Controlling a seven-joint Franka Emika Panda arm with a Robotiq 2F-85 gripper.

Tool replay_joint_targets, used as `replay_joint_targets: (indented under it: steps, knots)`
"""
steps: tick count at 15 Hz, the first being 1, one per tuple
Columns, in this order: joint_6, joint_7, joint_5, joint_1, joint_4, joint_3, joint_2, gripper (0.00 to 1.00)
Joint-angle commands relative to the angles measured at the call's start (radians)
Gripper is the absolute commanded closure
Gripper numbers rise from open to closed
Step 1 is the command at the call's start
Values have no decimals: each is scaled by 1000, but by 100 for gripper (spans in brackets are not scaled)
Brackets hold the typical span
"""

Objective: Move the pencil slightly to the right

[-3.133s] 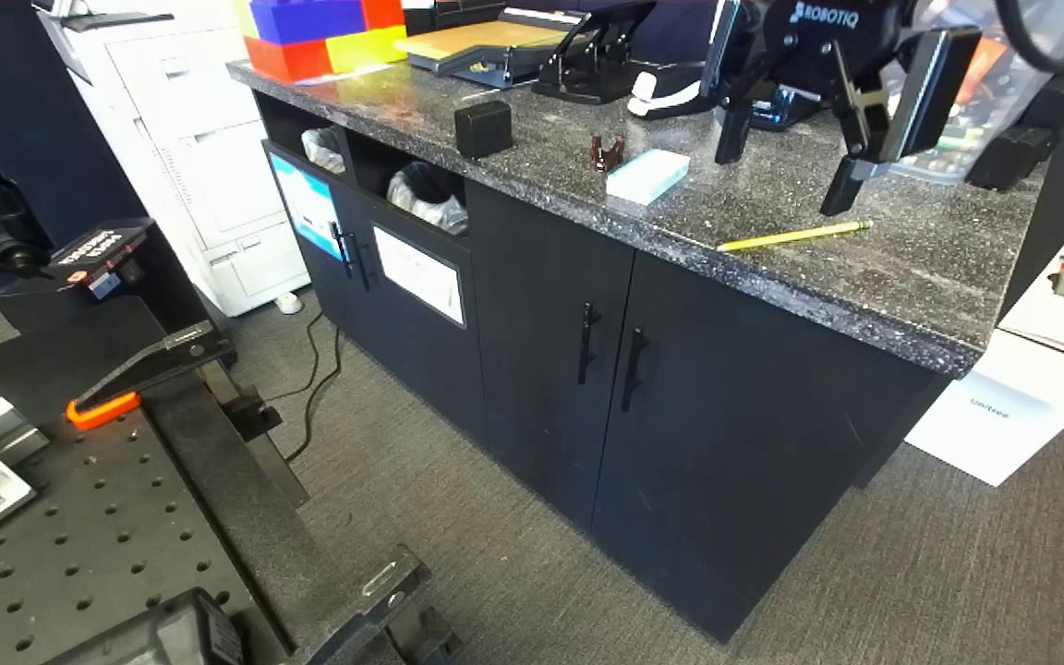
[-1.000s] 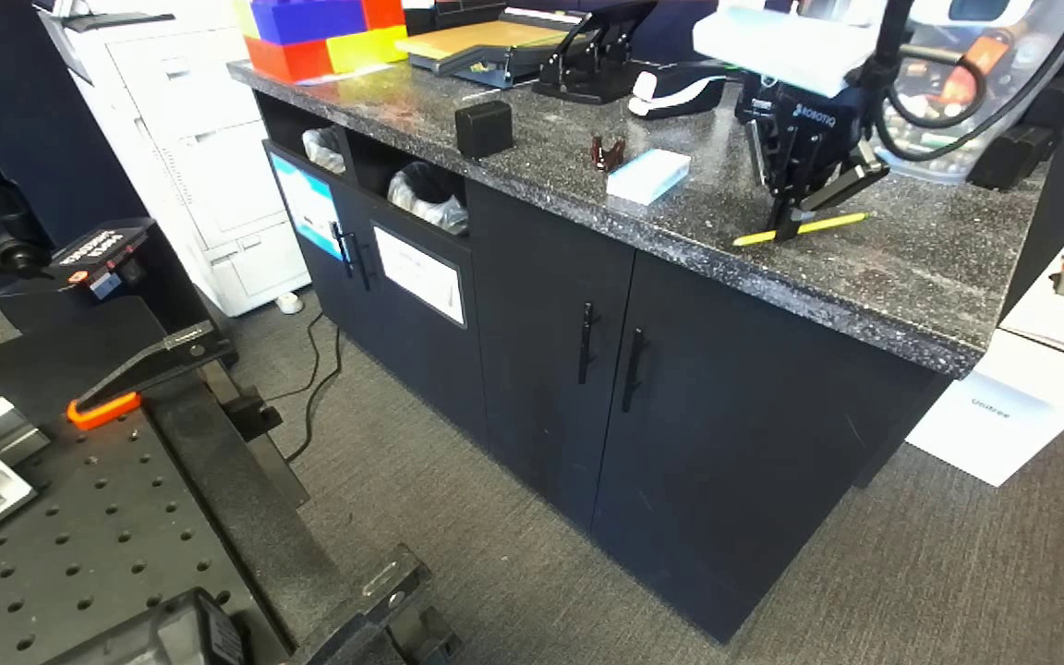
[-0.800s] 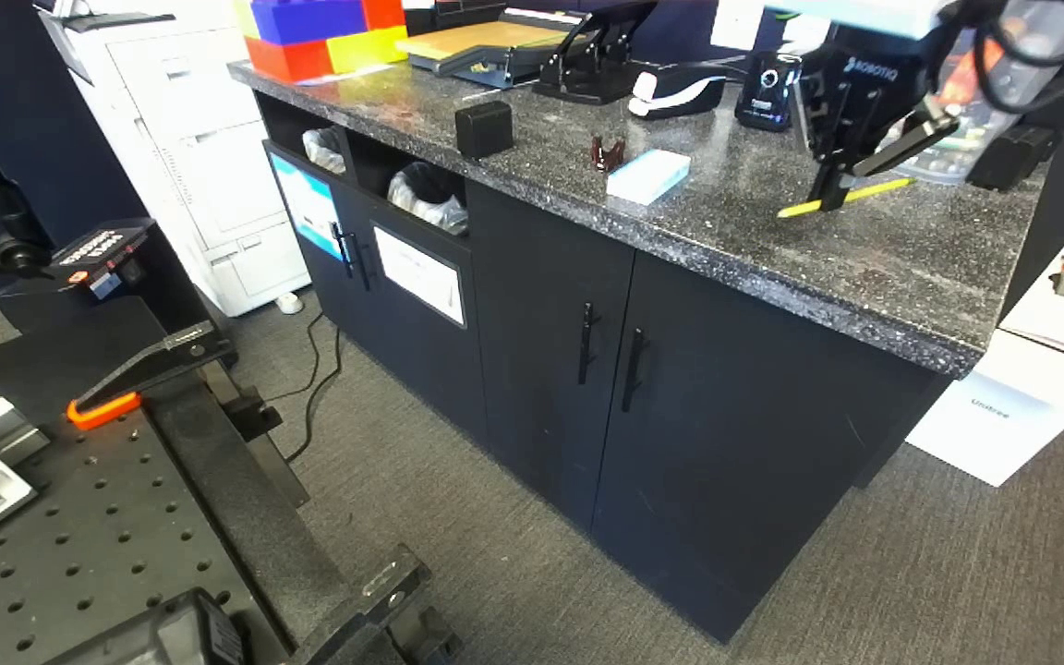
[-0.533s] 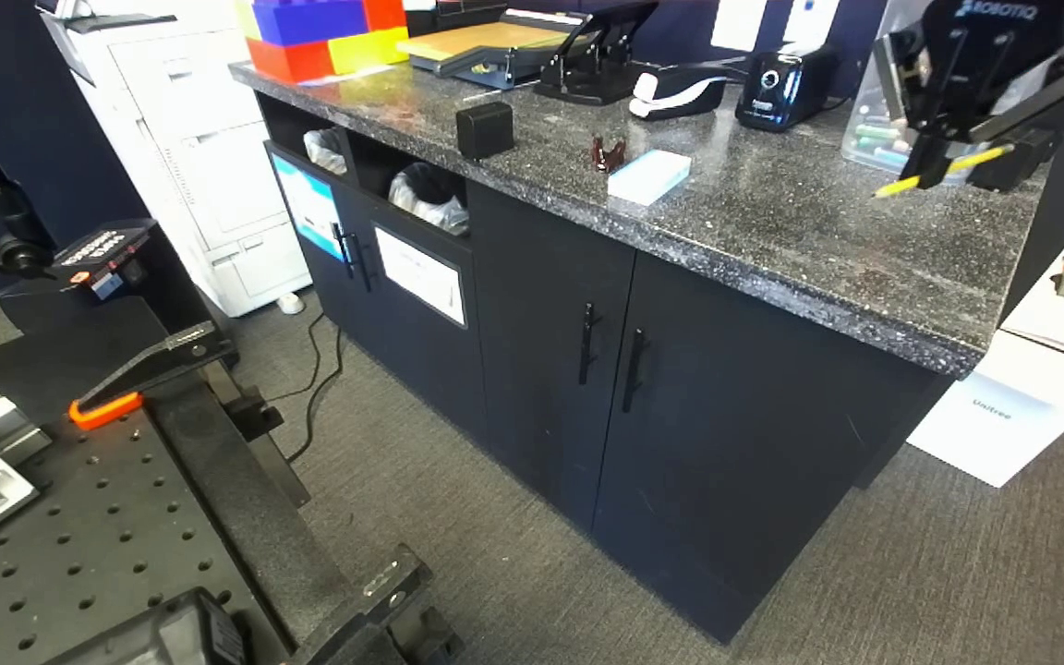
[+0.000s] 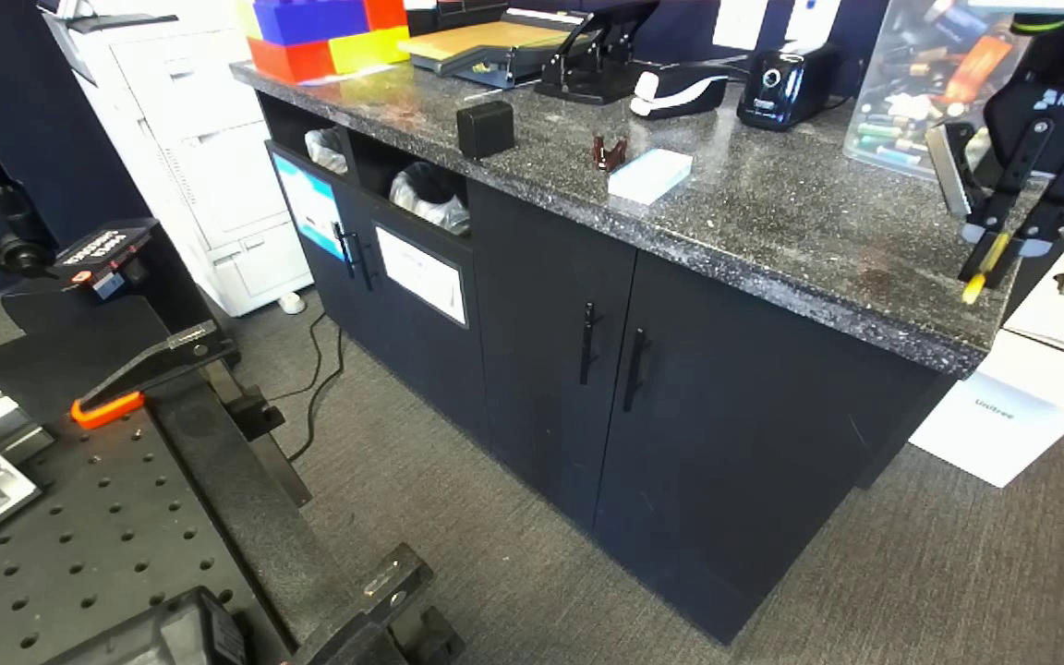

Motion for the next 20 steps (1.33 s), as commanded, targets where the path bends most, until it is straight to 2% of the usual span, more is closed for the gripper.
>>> replay_joint_targets:
  steps: [1, 6, 13, 18, 20]
  knots:
    - [18, -79, -40, -8, 37, -7, 29, 98]
    - [48, -105, -45, -15, 34, -1, 52, 98]
    - [238, -86, -58, -5, 29, -15, 96, 98]
    - [167, -200, -37, -9, 18, 26, 88, 98]
    - [141, -229, -47, -2, 18, 23, 87, 98]
